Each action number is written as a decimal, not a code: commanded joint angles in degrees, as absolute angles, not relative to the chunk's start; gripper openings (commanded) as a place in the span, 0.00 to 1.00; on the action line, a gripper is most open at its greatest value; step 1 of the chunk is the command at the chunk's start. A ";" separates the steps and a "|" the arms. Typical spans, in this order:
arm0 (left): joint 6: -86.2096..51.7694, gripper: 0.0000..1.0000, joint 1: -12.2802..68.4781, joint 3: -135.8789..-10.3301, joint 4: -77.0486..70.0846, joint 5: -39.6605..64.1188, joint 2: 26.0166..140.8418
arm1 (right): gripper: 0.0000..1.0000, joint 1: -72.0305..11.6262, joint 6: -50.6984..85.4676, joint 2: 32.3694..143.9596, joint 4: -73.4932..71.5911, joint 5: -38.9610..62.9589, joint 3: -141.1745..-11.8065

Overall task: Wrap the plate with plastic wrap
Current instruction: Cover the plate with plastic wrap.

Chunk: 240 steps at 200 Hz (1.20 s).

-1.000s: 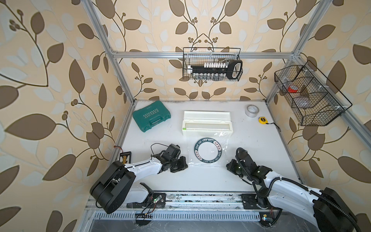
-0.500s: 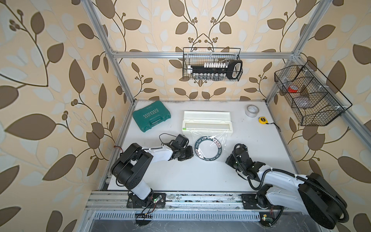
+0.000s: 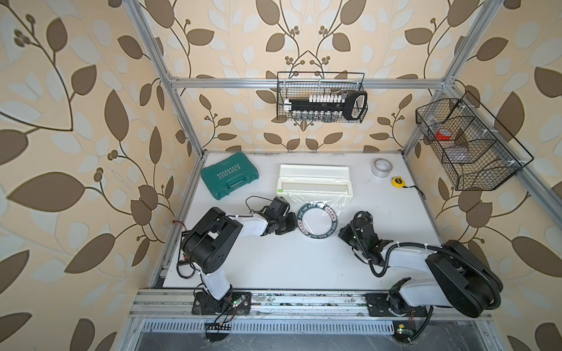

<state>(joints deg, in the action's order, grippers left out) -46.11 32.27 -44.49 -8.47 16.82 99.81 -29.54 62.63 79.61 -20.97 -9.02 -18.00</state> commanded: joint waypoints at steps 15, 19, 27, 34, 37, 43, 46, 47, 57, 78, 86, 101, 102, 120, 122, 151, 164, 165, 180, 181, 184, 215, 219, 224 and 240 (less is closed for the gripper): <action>-48.41 0.05 29.38 -39.52 -0.35 13.65 104.26 | 0.00 -29.18 64.34 81.24 -19.01 -8.68 -17.62; -48.43 0.07 28.92 -39.02 -0.68 13.98 104.11 | 0.00 -29.17 64.18 81.12 -19.02 -8.74 -17.50; -48.43 0.11 27.97 -38.47 -0.88 14.34 103.77 | 0.00 -29.18 63.95 80.95 -19.07 -8.79 -17.34; -48.28 0.14 27.26 -38.11 -0.88 14.72 103.48 | 0.00 -29.17 63.84 80.95 -18.87 -8.79 -17.26; -48.11 0.16 26.92 -37.87 -0.88 14.95 103.31 | 0.00 -29.17 63.86 80.94 -18.87 -8.79 -17.31; -47.75 0.17 26.35 -37.66 -0.75 15.10 103.06 | 0.00 -29.18 63.81 80.95 -18.87 -8.80 -17.27; -47.62 0.18 26.02 -37.48 -0.59 15.19 102.94 | 0.00 -29.18 63.75 80.97 -18.88 -8.86 -17.24; -47.50 0.18 25.93 -37.46 -0.51 15.24 102.88 | 0.00 -29.18 63.74 80.96 -18.85 -8.82 -17.24; -46.74 0.18 24.57 -37.10 -0.02 15.52 102.51 | 0.00 -29.18 63.81 81.03 -18.93 -8.66 -17.16; -45.84 0.17 21.38 -35.81 0.66 16.08 101.39 | 0.00 -29.16 64.44 81.46 -19.49 -7.91 -16.93; -45.56 0.17 20.40 -35.61 1.17 16.27 100.41 | 0.00 -29.17 64.68 81.69 -19.64 -7.72 -16.92; -44.97 0.19 19.89 -35.89 3.29 17.47 96.78 | 0.00 -29.15 64.79 82.13 -19.86 -7.22 -17.04; -44.99 0.19 19.92 -35.96 3.45 17.61 96.42 | 0.00 -29.17 64.74 82.15 -19.86 -7.17 -17.05; -48.19 0.37 22.27 -34.61 -0.07 22.66 88.32 | 0.00 -29.18 64.57 82.27 -19.71 -6.89 -17.12; -48.50 0.40 22.73 -34.32 -0.96 23.15 87.43 | 0.00 -29.16 64.53 82.31 -19.76 -6.93 -17.13; -55.10 0.59 28.80 -32.41 -9.27 26.48 82.99 | 0.00 -29.18 64.49 82.44 -19.55 -7.32 -17.05; -57.23 0.59 30.10 -32.21 -12.80 27.83 84.16 | 0.00 -29.18 64.45 82.76 -19.60 -7.35 -17.14; -57.31 0.59 30.21 -32.32 -12.95 27.89 84.35 | 0.00 -29.18 64.44 82.77 -19.60 -7.28 -17.14; -57.81 0.58 31.56 -33.62 -14.50 28.03 87.10 | 0.00 -29.18 64.51 83.30 -19.91 -7.08 -17.28; -57.82 0.58 31.60 -33.73 -14.59 28.03 87.28 | 0.00 -29.18 64.56 83.36 -19.93 -7.05 -17.25; -57.90 0.57 31.66 -33.97 -14.92 28.04 87.73 | 0.00 -29.16 64.52 83.48 -19.87 -6.90 -17.31; -55.40 0.52 31.99 -37.57 -13.58 26.48 90.62 | 0.00 -29.18 64.67 83.72 -20.02 -6.68 -17.45; -55.01 0.51 31.98 -37.99 -13.39 26.36 90.97 | 0.00 -29.23 64.66 83.76 -19.96 -6.70 -17.46; -54.58 0.50 32.00 -38.67 -13.23 26.52 91.50 | 0.00 -29.18 64.57 83.84 -19.95 -6.71 -17.52; -52.87 0.47 31.94 -40.92 -12.01 27.13 93.42 | 0.00 -29.20 64.33 84.29 -19.95 -6.51 -17.85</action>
<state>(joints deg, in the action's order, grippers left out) -55.66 31.57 -36.64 -11.86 26.65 91.77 -29.45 63.24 82.04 -24.82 -7.44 -18.09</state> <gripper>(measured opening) 0.488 0.048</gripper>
